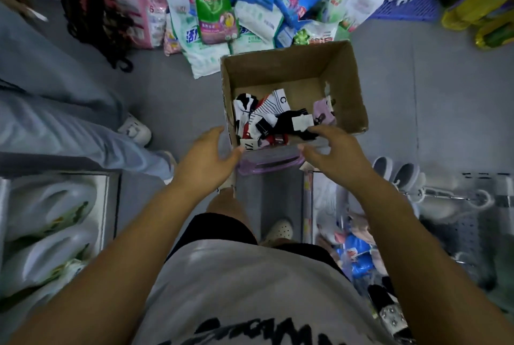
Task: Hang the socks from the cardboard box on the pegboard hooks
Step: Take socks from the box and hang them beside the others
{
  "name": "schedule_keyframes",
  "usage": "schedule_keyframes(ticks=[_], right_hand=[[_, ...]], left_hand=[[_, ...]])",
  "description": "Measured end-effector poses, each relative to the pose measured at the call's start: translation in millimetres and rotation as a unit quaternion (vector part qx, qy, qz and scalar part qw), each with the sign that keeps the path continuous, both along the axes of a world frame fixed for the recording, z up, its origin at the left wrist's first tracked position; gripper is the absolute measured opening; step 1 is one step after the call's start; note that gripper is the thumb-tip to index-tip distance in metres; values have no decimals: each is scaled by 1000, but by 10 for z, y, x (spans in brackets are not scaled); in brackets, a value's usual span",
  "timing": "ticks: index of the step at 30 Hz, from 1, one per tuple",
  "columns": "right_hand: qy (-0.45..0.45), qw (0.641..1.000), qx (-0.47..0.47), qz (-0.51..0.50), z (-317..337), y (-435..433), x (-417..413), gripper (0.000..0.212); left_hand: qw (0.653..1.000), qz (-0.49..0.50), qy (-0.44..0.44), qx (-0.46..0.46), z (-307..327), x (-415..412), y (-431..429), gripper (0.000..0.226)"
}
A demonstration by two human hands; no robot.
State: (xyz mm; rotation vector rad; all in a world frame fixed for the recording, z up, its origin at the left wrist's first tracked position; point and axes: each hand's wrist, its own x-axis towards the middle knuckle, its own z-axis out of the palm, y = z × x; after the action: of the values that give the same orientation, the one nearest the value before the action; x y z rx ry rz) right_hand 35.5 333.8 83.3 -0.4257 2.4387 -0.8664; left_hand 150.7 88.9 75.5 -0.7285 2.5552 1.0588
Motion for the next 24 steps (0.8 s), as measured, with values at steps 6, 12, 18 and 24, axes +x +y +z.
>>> schedule_keyframes(ticks=[6, 12, 18, 24], right_hand=[[-83, 995, 37, -31, -600, -514, -596, 47], [-127, 986, 98, 39, -1468, -852, -1065, 49], [-148, 966, 176, 117, -2196, -1025, -1265, 60], [-79, 964, 210, 142, -2344, -1003, -1339, 29]], left_hand=[[993, 45, -75, 75, -579, -726, -476, 58], [988, 116, -40, 96, -1070, -998, -577, 33], [976, 171, 23, 135, -1194, -915, -495, 9], [977, 182, 34, 104, -1194, -933, -464, 16]])
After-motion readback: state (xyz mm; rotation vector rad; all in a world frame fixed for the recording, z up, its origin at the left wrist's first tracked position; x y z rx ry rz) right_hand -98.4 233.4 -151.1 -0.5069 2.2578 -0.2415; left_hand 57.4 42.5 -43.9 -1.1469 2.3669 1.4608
